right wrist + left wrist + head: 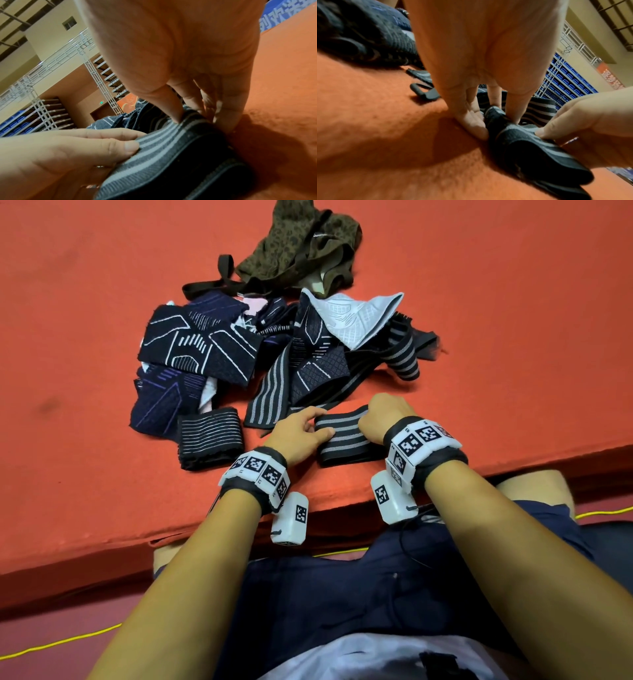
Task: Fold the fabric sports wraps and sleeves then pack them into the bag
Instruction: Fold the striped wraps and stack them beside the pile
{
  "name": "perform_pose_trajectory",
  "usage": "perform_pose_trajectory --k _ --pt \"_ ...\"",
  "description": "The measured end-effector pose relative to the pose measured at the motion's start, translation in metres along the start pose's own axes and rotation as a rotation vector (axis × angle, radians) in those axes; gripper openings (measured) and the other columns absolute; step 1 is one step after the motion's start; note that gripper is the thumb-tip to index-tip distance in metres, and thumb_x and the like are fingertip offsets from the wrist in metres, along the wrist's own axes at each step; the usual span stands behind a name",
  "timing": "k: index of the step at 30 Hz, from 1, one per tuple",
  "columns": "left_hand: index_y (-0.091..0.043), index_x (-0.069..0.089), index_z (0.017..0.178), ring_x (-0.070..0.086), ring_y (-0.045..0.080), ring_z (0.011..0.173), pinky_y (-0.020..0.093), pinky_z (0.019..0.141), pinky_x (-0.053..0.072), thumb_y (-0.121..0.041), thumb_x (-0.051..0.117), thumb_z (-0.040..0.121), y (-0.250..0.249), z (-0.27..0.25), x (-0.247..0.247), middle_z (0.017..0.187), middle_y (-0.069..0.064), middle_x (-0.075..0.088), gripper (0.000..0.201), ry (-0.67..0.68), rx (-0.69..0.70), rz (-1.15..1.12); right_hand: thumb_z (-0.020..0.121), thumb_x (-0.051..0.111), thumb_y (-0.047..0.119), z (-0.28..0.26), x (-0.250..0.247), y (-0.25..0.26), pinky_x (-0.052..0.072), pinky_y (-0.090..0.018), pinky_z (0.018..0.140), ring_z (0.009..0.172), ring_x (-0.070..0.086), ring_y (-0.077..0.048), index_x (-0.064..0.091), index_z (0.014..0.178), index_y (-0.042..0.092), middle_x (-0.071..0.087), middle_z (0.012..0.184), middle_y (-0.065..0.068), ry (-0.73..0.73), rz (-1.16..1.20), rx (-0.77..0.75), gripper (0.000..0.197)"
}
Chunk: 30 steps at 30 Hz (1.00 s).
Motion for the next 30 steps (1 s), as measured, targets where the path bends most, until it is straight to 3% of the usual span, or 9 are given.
perform_pose_trajectory --k 3,6,10,16,20,24,27,30 --pt "-0.029 0.063 0.124 0.052 0.007 0.07 0.045 0.093 0.054 -0.035 0.067 0.091 -0.005 0.0 0.002 0.061 -0.015 0.05 0.034 0.008 0.002 0.069 0.096 0.051 0.014 -0.003 -0.005 0.0 0.041 -0.032 0.073 0.089 0.053 -0.03 0.059 0.1 0.004 0.064 0.115 -0.018 0.001 0.005 -0.021 0.013" --pt "-0.02 0.061 0.113 0.055 0.007 0.069 0.029 0.078 0.05 -0.031 0.065 0.093 -0.007 -0.001 -0.001 0.07 -0.014 0.056 0.023 -0.016 -0.01 0.117 0.095 0.055 0.017 -0.003 -0.006 -0.002 0.04 -0.032 0.071 0.086 0.052 -0.03 0.056 0.093 0.006 0.064 0.112 -0.017 -0.006 0.0 -0.013 0.011" --pt "-0.014 0.057 0.102 0.052 0.005 0.07 0.017 0.062 0.037 -0.035 0.062 0.095 -0.01 -0.004 -0.006 0.074 -0.011 0.055 0.022 -0.077 0.0 0.181 0.096 0.053 0.017 -0.004 -0.002 0.003 0.041 -0.031 0.073 0.095 0.057 -0.031 0.061 0.108 0.001 0.064 0.115 -0.017 0.012 -0.002 -0.026 0.022" --pt "-0.011 0.049 0.095 0.048 0.004 0.067 0.029 0.063 0.033 -0.035 0.058 0.097 -0.016 -0.006 -0.02 0.072 -0.006 0.053 0.026 -0.183 0.048 0.229 0.097 0.052 0.017 -0.002 -0.001 0.015 0.038 -0.03 0.071 0.086 0.05 -0.027 0.056 0.096 0.006 0.064 0.114 -0.017 -0.029 0.06 -0.073 0.012" --pt "-0.015 0.046 0.091 0.049 0.009 0.07 0.029 0.068 0.035 -0.036 0.059 0.096 -0.005 -0.002 -0.028 0.072 -0.007 0.052 0.026 -0.188 0.012 0.215 0.096 0.055 0.019 0.0 0.002 0.02 0.039 -0.03 0.069 0.089 0.056 -0.029 0.058 0.097 0.007 0.064 0.112 -0.016 -0.049 0.083 -0.093 0.013" --pt "-0.017 0.046 0.092 0.05 0.01 0.073 0.029 0.07 0.037 -0.038 0.065 0.093 0.005 0.002 -0.027 0.074 -0.008 0.052 0.028 -0.172 -0.03 0.199 0.094 0.056 0.024 0.006 0.012 0.014 0.044 -0.031 0.067 0.082 0.058 -0.029 0.055 0.092 0.009 0.066 0.107 -0.014 0.003 0.048 -0.065 0.016" --pt "-0.018 0.045 0.095 0.054 0.014 0.075 0.031 0.069 0.041 -0.039 0.069 0.09 0.01 0.005 -0.027 0.078 -0.004 0.055 0.032 -0.174 -0.057 0.165 0.096 0.054 0.027 0.01 0.019 0.012 0.058 -0.037 0.075 0.086 0.068 -0.032 0.062 0.104 0.005 0.068 0.109 -0.014 0.052 0.043 -0.049 0.025" --pt "-0.02 0.044 0.105 0.065 0.023 0.086 0.039 0.079 0.053 -0.042 0.074 0.085 0.017 0.005 -0.027 0.093 0.008 0.066 0.042 -0.183 -0.084 0.08 0.098 0.055 0.031 0.012 0.023 0.011 0.051 -0.033 0.075 0.1 0.065 -0.035 0.053 0.125 0.001 0.064 0.12 -0.017 0.034 0.045 -0.044 0.041"
Point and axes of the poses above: each hand's wrist, its own z-axis towards the middle knuckle, its own x-axis out of the palm, y = z × x, the point moved 10 cm from there along z, towards the middle knuckle
